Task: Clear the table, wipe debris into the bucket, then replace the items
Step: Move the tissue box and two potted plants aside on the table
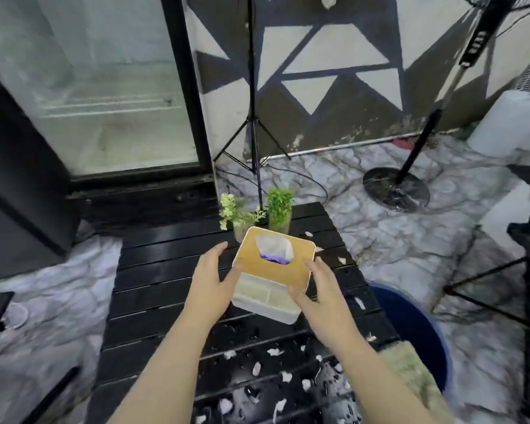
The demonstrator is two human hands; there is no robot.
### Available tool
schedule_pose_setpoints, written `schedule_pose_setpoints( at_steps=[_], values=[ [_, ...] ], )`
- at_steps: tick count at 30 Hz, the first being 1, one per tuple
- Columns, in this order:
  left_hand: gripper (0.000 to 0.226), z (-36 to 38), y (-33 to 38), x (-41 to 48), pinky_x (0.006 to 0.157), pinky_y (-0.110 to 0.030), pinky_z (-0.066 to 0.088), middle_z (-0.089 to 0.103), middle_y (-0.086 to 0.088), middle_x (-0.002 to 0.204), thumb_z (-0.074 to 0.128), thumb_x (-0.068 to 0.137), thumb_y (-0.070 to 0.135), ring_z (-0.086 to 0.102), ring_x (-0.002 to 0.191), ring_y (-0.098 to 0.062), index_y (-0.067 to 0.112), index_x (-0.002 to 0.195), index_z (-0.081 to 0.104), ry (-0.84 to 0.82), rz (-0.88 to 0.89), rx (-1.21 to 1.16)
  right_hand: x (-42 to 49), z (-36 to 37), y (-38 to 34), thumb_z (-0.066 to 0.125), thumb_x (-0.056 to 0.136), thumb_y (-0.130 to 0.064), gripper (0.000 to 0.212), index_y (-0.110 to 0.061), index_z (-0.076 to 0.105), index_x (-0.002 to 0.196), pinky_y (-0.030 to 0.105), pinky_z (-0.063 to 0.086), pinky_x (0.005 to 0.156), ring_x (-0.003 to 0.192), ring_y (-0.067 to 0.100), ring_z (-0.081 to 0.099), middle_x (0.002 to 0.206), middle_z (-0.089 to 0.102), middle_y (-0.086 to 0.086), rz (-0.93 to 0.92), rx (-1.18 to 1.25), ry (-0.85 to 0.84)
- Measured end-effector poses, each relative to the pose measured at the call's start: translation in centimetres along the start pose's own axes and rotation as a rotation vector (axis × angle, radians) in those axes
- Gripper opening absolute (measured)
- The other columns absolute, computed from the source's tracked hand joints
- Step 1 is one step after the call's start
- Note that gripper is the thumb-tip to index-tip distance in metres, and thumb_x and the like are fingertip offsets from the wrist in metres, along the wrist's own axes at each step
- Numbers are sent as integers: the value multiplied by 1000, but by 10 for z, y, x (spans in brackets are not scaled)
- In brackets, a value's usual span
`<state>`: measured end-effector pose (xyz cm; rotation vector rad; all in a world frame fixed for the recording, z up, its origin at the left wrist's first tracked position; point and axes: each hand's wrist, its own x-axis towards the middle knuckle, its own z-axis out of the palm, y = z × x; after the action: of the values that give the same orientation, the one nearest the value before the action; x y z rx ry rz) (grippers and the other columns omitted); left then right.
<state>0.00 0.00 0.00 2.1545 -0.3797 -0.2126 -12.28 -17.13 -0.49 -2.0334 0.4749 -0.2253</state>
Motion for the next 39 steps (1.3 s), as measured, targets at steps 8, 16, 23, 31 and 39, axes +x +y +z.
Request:
schedule_pose_setpoints(
  at_steps=[8,16,23,31,39],
  values=[
    [39,59,-70,16,84,-24,42,53,13,123,46,79,55,53,109,-5,53,117,36,-91,13,-369,7,67,69,67,79,-44,65,-66,20,119,14,26,94,125,-4,27,149,21,-13,-69,80,189],
    [33,58,-74,6,76,-22,37,52,22,120,37,83,65,50,112,-11,76,110,23,-103,10,-405,1,64,75,78,69,-19,87,-68,22,114,3,30,87,116,-4,35,145,31,-15,-156,-8,186],
    [47,25,-67,-54,98,-33,37,48,34,127,41,72,72,47,117,5,73,115,23,27,41,-504,-28,57,43,80,69,-22,83,-69,29,114,31,36,106,127,-4,33,145,31,-24,-293,-25,125],
    [63,-45,-107,-73,104,-33,34,38,27,137,45,75,69,39,124,0,55,132,20,321,45,-452,-9,135,-4,78,69,-20,78,-63,33,115,-2,28,89,113,-24,29,139,29,-30,-432,76,-75],
    [69,-97,-157,8,95,-30,41,41,14,135,55,84,45,44,122,-11,39,140,15,343,7,-433,84,206,-45,75,70,-17,70,-36,39,127,-8,27,73,100,-11,30,130,29,-24,-462,61,-184]
  ],
)
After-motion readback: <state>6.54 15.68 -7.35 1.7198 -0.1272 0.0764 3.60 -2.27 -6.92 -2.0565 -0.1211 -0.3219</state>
